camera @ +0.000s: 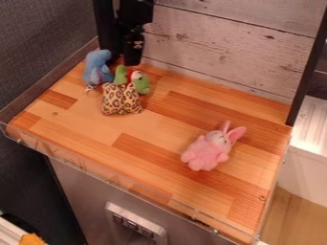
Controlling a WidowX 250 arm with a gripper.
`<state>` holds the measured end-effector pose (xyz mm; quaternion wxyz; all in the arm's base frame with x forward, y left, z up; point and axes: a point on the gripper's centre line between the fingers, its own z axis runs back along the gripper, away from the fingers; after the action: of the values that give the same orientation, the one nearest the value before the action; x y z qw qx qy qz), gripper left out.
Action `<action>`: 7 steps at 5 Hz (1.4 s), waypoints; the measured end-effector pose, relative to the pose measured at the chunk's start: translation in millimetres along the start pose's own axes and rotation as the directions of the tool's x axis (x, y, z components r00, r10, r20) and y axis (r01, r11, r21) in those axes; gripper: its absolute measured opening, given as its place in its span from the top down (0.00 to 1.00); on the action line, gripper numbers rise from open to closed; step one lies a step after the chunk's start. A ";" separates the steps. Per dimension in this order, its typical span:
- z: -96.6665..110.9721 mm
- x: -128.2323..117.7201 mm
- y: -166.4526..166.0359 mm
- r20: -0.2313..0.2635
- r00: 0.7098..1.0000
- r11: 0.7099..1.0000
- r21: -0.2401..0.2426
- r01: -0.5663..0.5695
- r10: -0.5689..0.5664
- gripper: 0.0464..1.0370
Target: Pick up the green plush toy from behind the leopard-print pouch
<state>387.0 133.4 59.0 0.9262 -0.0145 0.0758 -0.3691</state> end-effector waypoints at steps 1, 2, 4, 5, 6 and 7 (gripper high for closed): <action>-4.4 -11.6 14.1 0.001 0.983 0.983 0.018 0.183 -0.183 0.04; -4.7 -14.8 19.2 0.004 0.958 0.958 0.034 0.286 -0.286 0.04; -3.3 -27.4 25.0 0.009 0.994 0.994 0.026 0.107 -0.107 0.04; -7.5 -26.6 24.6 0.021 0.999 0.999 0.023 -0.025 0.024 0.04; -12.7 -25.9 24.9 0.027 0.991 0.990 0.026 -0.135 0.134 0.04; -19.1 -25.0 25.6 0.023 0.991 0.991 0.020 -0.135 0.135 0.04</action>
<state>383.6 169.7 41.2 0.9499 -0.0036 0.0626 -0.3061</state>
